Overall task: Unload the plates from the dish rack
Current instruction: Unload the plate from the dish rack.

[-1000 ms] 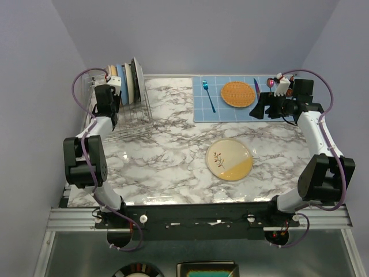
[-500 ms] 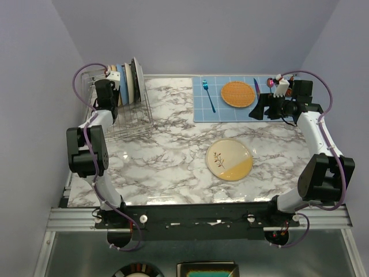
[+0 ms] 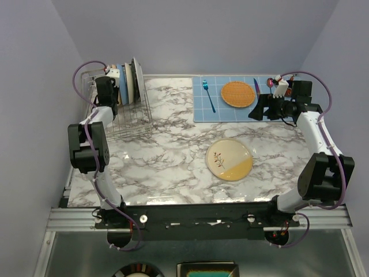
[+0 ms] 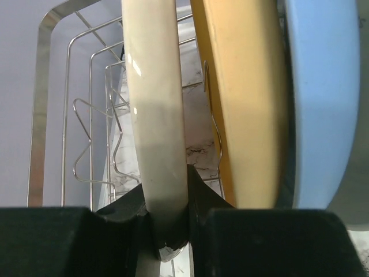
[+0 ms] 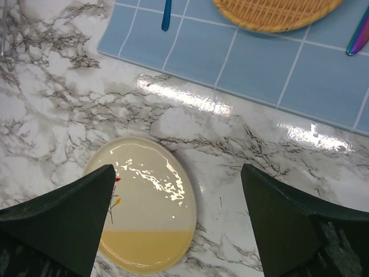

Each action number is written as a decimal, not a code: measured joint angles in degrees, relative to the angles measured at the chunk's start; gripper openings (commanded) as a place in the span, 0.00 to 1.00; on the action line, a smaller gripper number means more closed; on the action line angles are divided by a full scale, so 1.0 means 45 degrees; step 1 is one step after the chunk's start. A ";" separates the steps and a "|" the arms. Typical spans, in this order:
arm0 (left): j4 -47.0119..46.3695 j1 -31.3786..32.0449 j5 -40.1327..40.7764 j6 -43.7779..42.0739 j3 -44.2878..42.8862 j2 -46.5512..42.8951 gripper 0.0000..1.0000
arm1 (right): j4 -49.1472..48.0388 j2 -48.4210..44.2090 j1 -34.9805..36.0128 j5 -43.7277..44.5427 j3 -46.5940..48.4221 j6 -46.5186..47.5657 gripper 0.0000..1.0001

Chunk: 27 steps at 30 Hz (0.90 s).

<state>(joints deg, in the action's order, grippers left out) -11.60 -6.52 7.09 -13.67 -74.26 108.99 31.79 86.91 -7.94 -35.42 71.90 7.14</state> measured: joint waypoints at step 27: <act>0.2516 0.0034 -0.0058 -0.0408 -0.0403 -0.1370 0.00 | 0.0010 0.0355 0.0000 -0.0398 0.0000 0.0000 0.99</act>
<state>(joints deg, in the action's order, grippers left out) -0.27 -6.37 6.83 -15.51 -76.07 102.83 31.83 88.51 -7.94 -37.21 71.90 7.14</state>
